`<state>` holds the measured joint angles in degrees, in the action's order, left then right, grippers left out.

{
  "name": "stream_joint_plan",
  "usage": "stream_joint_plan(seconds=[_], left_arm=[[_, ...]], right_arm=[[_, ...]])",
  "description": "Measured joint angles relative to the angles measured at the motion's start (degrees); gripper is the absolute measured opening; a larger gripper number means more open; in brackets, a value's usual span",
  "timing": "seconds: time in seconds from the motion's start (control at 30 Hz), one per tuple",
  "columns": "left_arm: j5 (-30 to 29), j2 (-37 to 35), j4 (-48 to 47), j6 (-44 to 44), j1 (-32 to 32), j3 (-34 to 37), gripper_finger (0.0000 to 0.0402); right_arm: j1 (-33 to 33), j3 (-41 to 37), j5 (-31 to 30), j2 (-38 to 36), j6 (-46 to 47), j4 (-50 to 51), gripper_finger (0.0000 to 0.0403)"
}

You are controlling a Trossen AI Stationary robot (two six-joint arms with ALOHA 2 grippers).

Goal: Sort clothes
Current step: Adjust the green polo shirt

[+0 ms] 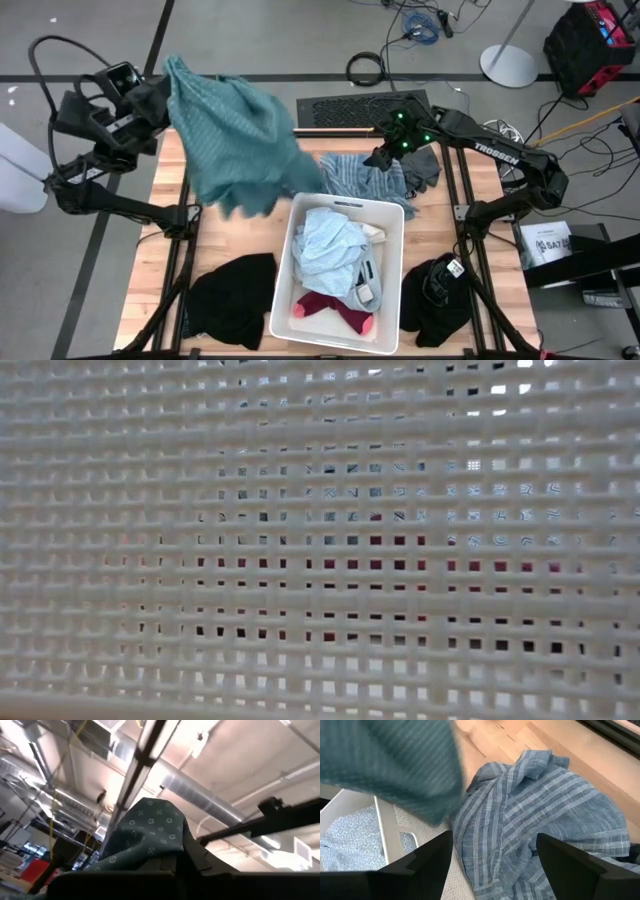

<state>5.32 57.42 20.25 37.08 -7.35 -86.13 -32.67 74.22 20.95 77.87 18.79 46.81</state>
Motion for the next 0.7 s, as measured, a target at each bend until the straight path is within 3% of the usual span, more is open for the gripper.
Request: stream_joint_plan(seconds=[0.2, 0.37, 0.53, 0.7], left_arm=[[6.7, -1.1, -0.9, 0.0, 0.0, 0.0, 0.0002], [9.0, -3.7, -10.2, 2.4, 0.0, 0.0, 0.0002], [9.0, -5.9, -26.6, 7.1, 0.0, 0.0, 0.0002], [6.9, -6.1, -53.3, 13.8, 0.0, 0.0, 0.0002]], right_arm=[[0.0, 0.0, 0.1, 0.1, 0.0, 0.1, 0.0274], [0.0, 0.0, 0.2, 0.1, 0.0, 0.2, 0.0274], [0.0, 0.0, 0.2, 0.1, -0.6, 0.8, 0.0274], [0.0, 0.0, 0.2, 0.1, -1.9, 2.3, 0.0274]])
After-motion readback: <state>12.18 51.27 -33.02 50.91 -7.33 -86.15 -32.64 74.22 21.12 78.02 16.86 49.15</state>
